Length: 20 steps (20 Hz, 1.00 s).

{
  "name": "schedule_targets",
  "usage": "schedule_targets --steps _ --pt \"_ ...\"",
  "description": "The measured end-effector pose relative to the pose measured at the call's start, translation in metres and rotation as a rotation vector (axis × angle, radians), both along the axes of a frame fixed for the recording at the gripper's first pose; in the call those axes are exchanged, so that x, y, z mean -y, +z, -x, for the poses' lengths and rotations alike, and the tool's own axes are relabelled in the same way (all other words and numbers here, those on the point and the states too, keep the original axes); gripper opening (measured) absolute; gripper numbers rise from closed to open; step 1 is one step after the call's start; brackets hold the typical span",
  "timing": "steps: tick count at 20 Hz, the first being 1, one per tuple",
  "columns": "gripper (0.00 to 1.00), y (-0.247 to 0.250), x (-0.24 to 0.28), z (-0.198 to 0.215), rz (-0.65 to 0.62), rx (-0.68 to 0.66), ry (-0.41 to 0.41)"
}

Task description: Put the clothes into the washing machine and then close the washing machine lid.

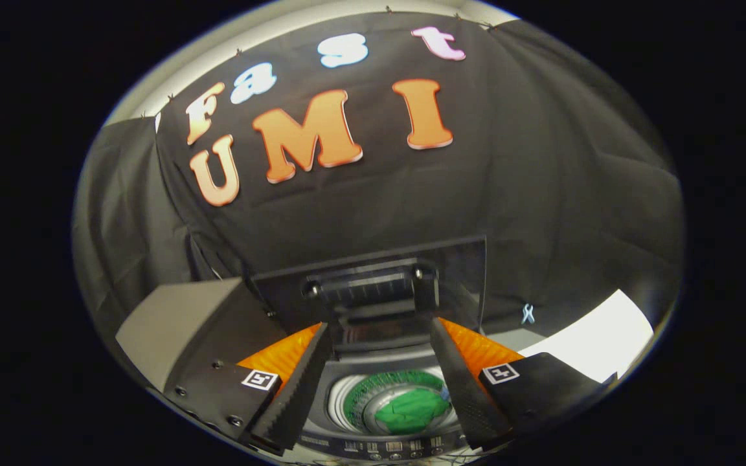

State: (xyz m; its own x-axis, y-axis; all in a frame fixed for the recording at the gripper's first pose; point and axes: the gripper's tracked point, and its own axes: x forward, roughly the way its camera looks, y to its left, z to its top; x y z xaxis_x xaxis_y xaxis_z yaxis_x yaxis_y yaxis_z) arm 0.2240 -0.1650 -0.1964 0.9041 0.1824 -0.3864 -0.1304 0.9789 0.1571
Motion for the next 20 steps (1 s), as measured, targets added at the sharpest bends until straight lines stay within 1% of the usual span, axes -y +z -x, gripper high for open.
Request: schedule_targets --steps 2,4,10,12,16,20 --pt "0.99 0.026 0.001 -0.01 0.007 0.05 0.004" --pt "0.98 0.046 0.001 -0.029 0.023 0.091 0.003" --pt "0.98 0.062 -0.008 -0.094 0.072 0.105 0.012" --pt "0.99 0.058 -0.013 -0.121 0.109 0.098 0.023" --pt "0.98 0.033 -0.034 -0.171 0.128 0.051 0.057" --pt "0.99 -0.004 -0.044 -0.2 0.144 -0.032 0.066"
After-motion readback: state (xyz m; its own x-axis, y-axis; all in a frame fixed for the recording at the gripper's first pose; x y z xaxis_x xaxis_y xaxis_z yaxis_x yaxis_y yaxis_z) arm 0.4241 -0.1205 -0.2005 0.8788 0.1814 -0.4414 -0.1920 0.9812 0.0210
